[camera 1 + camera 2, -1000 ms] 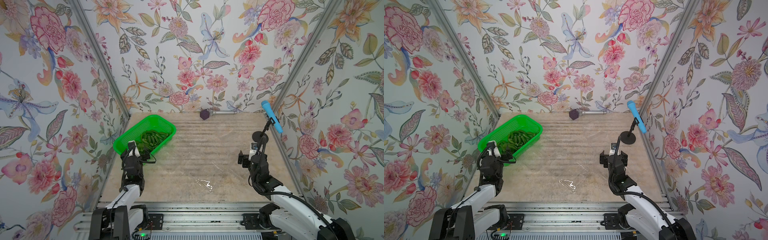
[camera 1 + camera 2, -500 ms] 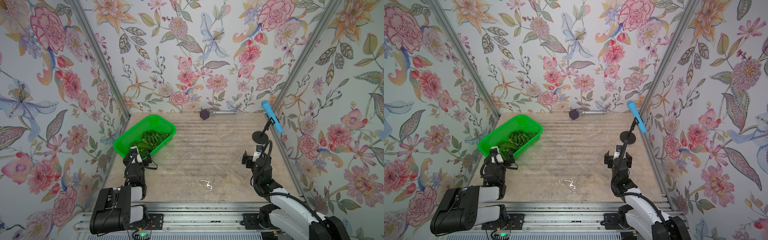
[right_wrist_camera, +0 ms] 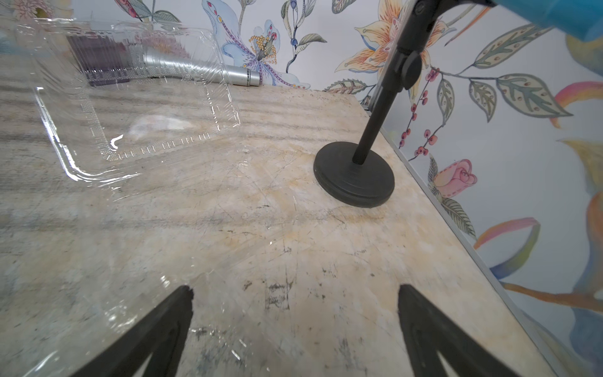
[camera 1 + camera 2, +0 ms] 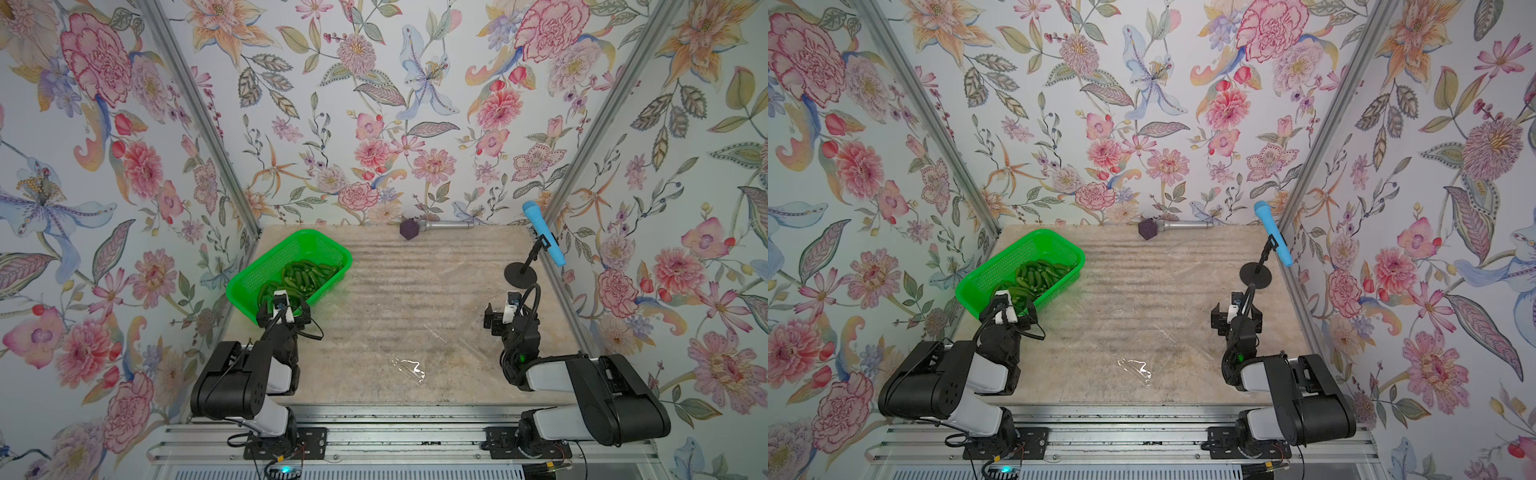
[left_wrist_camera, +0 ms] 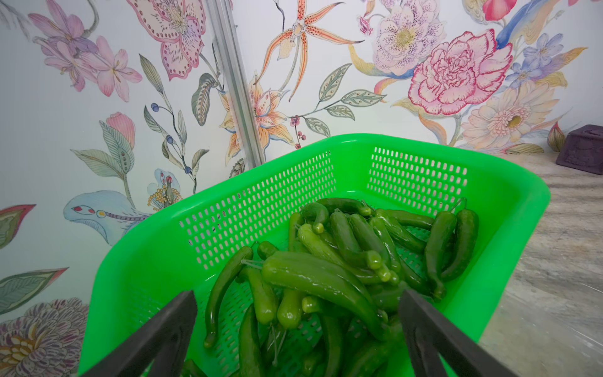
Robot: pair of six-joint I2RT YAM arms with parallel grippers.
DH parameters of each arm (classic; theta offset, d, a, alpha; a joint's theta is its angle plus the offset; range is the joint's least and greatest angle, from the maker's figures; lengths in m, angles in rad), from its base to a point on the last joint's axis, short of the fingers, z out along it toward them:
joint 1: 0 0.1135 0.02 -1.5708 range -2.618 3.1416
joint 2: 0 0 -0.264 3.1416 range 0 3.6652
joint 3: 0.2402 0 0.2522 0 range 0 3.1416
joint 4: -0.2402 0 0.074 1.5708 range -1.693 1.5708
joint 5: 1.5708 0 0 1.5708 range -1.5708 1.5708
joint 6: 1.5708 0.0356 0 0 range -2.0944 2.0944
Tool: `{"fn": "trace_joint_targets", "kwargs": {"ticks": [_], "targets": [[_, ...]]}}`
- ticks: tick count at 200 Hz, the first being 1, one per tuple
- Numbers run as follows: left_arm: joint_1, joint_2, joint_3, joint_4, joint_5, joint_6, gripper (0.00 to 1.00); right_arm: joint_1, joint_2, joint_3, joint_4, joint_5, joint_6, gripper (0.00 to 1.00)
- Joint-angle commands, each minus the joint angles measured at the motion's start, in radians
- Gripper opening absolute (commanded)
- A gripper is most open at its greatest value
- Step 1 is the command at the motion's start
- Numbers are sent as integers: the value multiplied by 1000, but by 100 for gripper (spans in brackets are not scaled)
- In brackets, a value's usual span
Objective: Take small green peppers out of containers
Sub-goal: Reset both arms
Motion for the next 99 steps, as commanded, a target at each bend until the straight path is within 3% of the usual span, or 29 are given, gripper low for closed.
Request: {"fn": "trace_joint_targets", "kwargs": {"ticks": [1, 41, 76, 99], "targets": [[-7, 7, 10, 61, -23, 36, 100, -11, 48, -18, 230, -83, -38, 100], [-14, 7, 41, -11, -12, 46, 100, -54, 83, 0, 195, -200, -27, 100], [-16, 6, 36, 0, 8, 57, 100, -69, 108, 82, 84, -75, 39, 100], [-15, 7, 36, 0, -15, 49, 100, -115, 98, 114, 10, -149, 75, 100]]}}
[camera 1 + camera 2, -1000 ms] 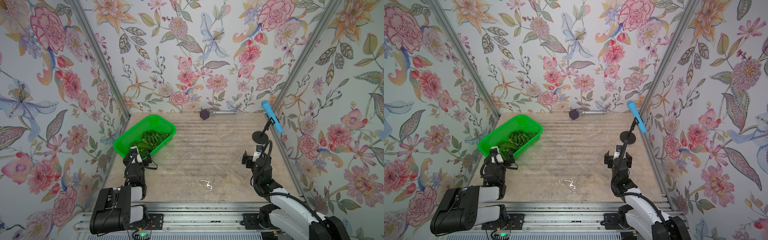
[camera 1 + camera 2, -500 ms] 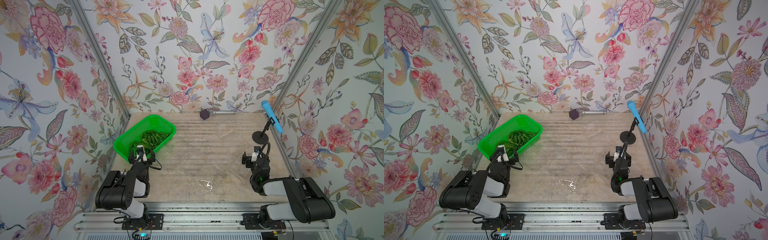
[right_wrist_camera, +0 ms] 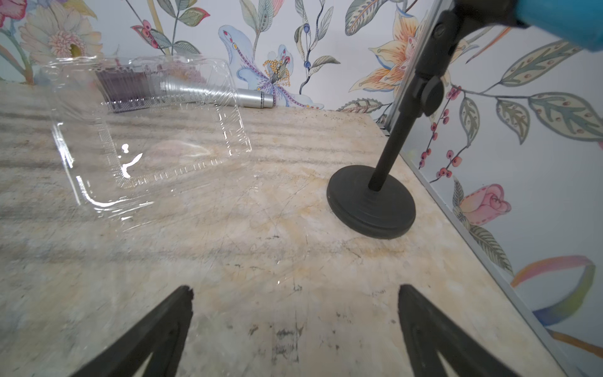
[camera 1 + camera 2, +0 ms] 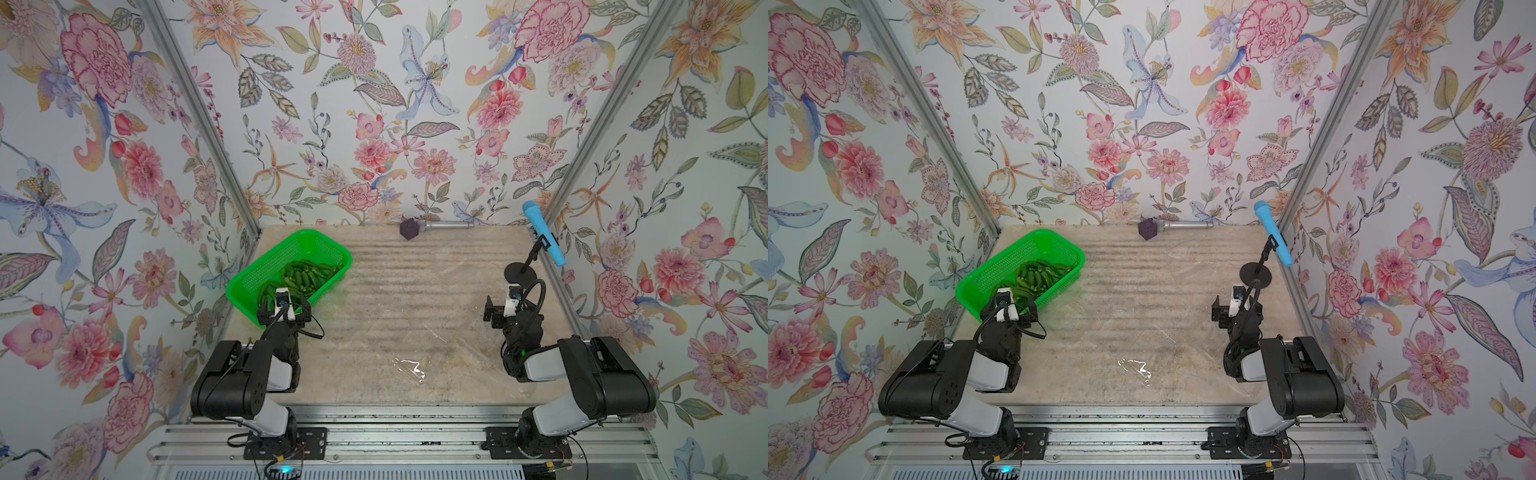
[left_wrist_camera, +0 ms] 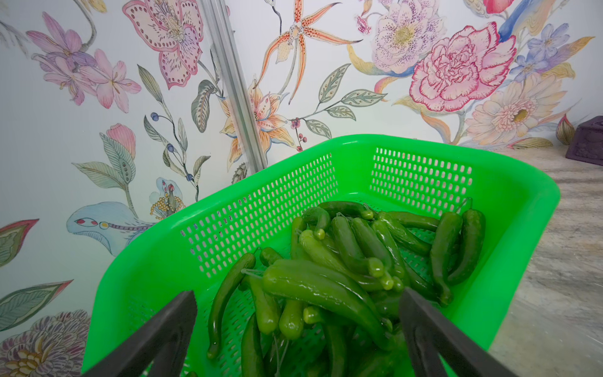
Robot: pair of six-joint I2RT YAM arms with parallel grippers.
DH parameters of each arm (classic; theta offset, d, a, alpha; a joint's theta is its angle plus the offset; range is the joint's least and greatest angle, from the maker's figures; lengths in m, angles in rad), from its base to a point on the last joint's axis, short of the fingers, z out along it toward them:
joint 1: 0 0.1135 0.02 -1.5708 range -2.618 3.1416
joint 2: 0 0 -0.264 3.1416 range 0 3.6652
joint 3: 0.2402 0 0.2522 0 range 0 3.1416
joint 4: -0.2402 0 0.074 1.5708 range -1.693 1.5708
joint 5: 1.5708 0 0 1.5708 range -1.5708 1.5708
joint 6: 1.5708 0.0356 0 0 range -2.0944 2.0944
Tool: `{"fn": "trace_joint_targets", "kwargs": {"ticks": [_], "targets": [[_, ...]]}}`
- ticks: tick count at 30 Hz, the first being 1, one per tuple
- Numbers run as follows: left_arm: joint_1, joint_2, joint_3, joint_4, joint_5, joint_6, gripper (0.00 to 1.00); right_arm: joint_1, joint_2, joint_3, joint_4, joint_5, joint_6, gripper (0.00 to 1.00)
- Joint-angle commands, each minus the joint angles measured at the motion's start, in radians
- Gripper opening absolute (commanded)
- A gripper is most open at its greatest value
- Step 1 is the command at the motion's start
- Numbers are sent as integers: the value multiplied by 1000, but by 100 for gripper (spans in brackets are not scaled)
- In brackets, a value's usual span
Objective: Take small green peppers out of containers
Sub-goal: Reset both arms
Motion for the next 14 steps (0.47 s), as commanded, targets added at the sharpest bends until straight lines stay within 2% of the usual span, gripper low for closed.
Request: {"fn": "trace_joint_targets", "kwargs": {"ticks": [1, 5, 14], "targets": [[-9, 7, 12, 27, -12, 15, 100, -37, -2, 37, -56, -30, 51, 100], [-8, 6, 16, 18, -51, 3, 100, -35, -1, 33, -51, -25, 49, 100], [-8, 6, 16, 13, -48, 5, 100, -31, -1, 35, -52, -25, 43, 100]]}}
